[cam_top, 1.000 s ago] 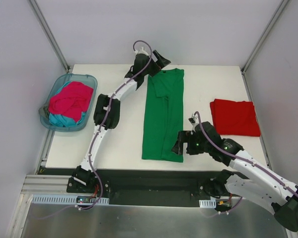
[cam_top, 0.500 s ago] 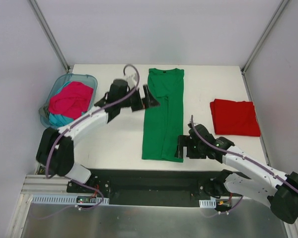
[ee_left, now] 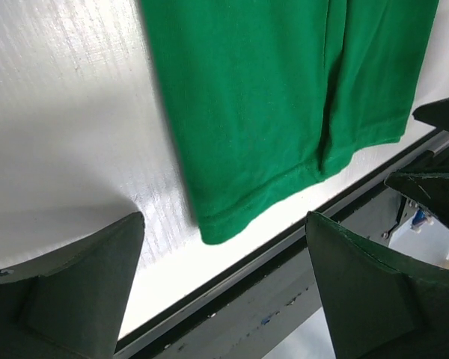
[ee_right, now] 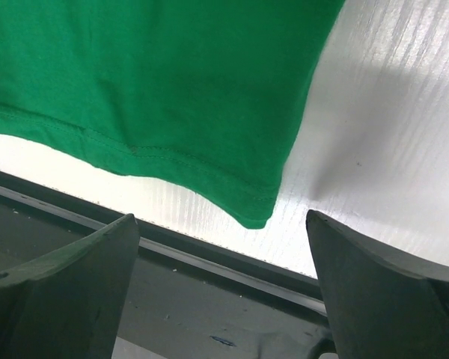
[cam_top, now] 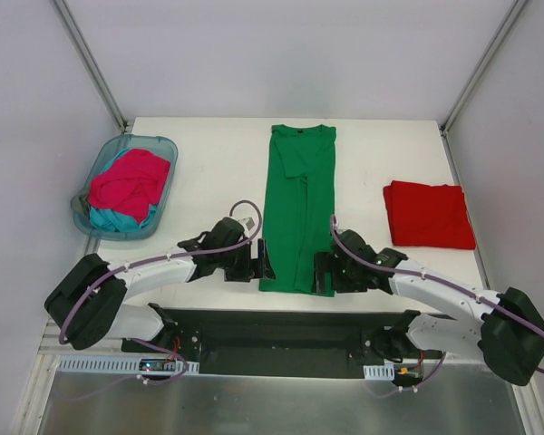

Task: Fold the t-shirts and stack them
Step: Grab the bottom of the folded rectangular tshirt with both arms

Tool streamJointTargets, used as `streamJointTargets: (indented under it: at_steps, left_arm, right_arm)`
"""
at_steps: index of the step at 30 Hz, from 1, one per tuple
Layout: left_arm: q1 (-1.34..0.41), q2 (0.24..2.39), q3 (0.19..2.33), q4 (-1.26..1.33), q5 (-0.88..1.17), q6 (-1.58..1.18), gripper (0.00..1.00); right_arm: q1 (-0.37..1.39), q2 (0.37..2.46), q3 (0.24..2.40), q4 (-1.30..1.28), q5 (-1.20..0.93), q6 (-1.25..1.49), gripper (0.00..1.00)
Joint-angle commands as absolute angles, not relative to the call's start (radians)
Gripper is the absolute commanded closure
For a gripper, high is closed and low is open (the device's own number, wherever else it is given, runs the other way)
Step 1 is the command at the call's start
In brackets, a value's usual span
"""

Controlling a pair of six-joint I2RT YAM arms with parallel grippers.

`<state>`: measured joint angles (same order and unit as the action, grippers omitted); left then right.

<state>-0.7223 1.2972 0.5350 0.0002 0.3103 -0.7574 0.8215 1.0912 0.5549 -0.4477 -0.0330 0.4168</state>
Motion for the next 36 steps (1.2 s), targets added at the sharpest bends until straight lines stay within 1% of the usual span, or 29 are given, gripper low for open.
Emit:
streamJointTargets:
  at_steps: [1, 3, 4, 6, 8, 10, 14, 18, 19, 21, 22, 25, 27, 28, 31, 33, 36]
  left_arm:
    - [-0.787, 1.339, 0.558, -0.035, 0.189, -0.773, 0.14]
    - [-0.817, 1.377, 0.589, -0.078, 0.157, -0.77, 0.17]
    - [-0.83, 1.394, 0.6, -0.099, 0.135, -0.772, 0.19]
    - [-0.847, 1.422, 0.61, -0.107, 0.127, -0.779, 0.29]
    - [-0.854, 1.439, 0.615, -0.115, 0.129, -0.785, 0.37]
    - [-0.864, 1.439, 0.609, -0.133, 0.112, -0.799, 0.44]
    - [-0.871, 1.437, 0.588, -0.172, 0.088, -0.813, 0.49]
    - [-0.877, 1.439, 0.584, -0.189, 0.101, -0.816, 0.54]
    - [-0.884, 1.44, 0.583, -0.192, 0.109, -0.815, 0.55]
    - [-0.896, 1.446, 0.583, -0.193, 0.12, -0.818, 0.6]
    - [-0.899, 1.451, 0.583, -0.193, 0.127, -0.816, 0.62]
    - [-0.907, 1.46, 0.584, -0.196, 0.12, -0.821, 0.74]
    - [-0.907, 1.47, 0.586, -0.198, 0.106, -0.824, 0.94]
    - [-0.905, 1.47, 0.584, -0.198, 0.101, -0.83, 1.0]
    - [-0.907, 1.468, 0.577, -0.201, 0.081, -0.844, 1.0]
    - [-0.905, 1.466, 0.569, -0.201, 0.083, -0.851, 1.0]
    - [-0.905, 1.465, 0.558, -0.202, 0.08, -0.856, 1.0]
  right_arm:
    - [0.83, 1.123, 0.552, -0.43, -0.006, 0.439, 0.07]
    - [0.83, 1.135, 0.551, -0.419, -0.006, 0.434, 0.09]
    - [0.831, 1.141, 0.552, -0.416, 0.026, 0.434, 0.11]
    - [0.83, 1.158, 0.56, -0.419, 0.038, 0.437, 0.14]
    - [0.831, 1.173, 0.568, -0.42, 0.048, 0.443, 0.16]
    - [0.83, 1.186, 0.569, -0.42, 0.054, 0.451, 0.22]
    - [0.831, 1.207, 0.569, -0.416, 0.046, 0.453, 0.26]
    - [0.831, 1.216, 0.574, -0.413, 0.028, 0.454, 0.35]
    - [0.833, 1.215, 0.572, -0.411, 0.029, 0.459, 0.35]
    - [0.836, 1.212, 0.565, -0.41, 0.029, 0.462, 0.4]
    - [0.836, 1.21, 0.563, -0.41, 0.032, 0.462, 0.4]
    - [0.836, 1.216, 0.564, -0.413, 0.038, 0.456, 0.45]
    - [0.836, 1.224, 0.568, -0.422, 0.04, 0.453, 0.5]
    - [0.836, 1.229, 0.569, -0.429, 0.044, 0.453, 0.53]
    - [0.838, 1.229, 0.568, -0.462, 0.052, 0.457, 0.61]
    - [0.836, 1.218, 0.561, -0.501, 0.074, 0.468, 0.62]
    - [0.836, 1.184, 0.543, -0.532, 0.083, 0.479, 0.68]
